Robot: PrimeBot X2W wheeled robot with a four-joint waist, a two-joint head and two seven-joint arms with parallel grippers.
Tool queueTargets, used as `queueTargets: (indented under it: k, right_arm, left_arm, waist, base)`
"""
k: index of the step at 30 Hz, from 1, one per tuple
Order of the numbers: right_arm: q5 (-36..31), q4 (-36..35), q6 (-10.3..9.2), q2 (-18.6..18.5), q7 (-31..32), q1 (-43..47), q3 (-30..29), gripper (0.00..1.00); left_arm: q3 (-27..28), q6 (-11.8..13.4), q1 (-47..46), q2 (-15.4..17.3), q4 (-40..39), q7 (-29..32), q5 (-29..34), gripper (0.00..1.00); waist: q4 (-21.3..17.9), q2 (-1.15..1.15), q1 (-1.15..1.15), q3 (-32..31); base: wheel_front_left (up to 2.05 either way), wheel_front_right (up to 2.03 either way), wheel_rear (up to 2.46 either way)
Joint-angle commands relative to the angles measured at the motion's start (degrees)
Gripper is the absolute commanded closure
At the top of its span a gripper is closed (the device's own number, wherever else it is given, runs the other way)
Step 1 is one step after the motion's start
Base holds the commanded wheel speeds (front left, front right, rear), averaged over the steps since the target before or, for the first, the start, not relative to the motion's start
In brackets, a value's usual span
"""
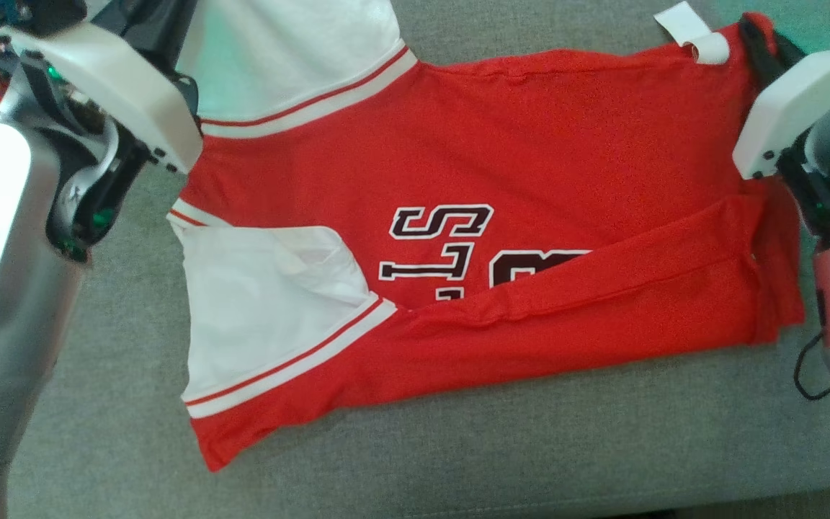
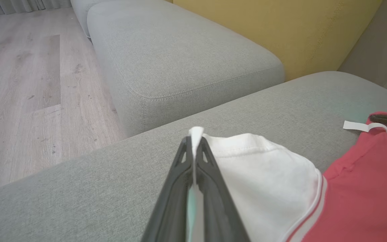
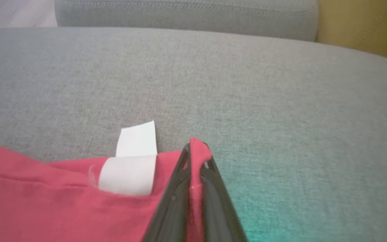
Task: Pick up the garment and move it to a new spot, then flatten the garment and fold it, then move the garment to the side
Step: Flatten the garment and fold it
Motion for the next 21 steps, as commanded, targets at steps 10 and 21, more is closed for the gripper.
queueTargets:
  k: [10,21]
  right_arm:
    - [-0.67,-1.04,-0.04,0.21,-9.98,5.76,-0.34,1.0]
    - [-1.2,-5.59,-0.04,2.37,-15.75,19.57,-4.97,1.0]
  left_arm:
    - [1.7,0.45,9.39,2.0,-6.45,-5.02,-1.85,1.0]
    - [1.6,6.1,31.81,1.13,-14.35,-13.15,-4.26,1.0]
  waist:
    - [2.01,0.0,0.0,-7.74]
    - [3.59,0.0,0.0,-16.38]
  base:
    - [0.0,0.0,0.0]
    - [0.0,0.0,0.0]
